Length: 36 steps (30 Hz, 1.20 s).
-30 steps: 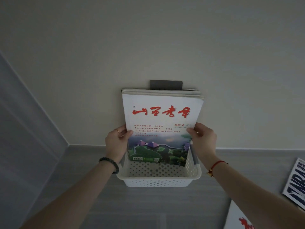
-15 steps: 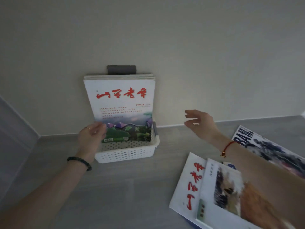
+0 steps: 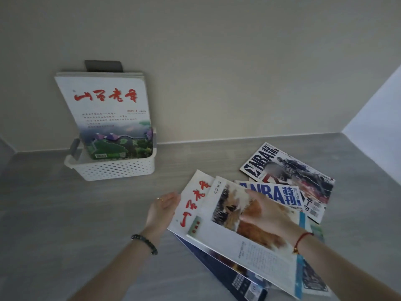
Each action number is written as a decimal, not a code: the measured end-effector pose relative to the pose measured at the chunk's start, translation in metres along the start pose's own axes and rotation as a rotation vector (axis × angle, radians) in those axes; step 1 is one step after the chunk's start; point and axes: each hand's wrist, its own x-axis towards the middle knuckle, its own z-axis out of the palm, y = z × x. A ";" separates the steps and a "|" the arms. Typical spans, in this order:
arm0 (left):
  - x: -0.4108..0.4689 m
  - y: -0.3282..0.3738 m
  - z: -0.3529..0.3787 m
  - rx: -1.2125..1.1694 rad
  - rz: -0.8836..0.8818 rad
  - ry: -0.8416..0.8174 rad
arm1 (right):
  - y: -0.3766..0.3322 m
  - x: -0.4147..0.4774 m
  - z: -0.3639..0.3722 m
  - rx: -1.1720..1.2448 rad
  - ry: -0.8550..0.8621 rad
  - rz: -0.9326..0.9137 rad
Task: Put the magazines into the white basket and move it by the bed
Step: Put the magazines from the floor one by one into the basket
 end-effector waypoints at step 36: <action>-0.031 0.080 -0.010 -0.331 0.049 -0.141 | -0.099 0.006 -0.092 0.983 -0.068 -0.334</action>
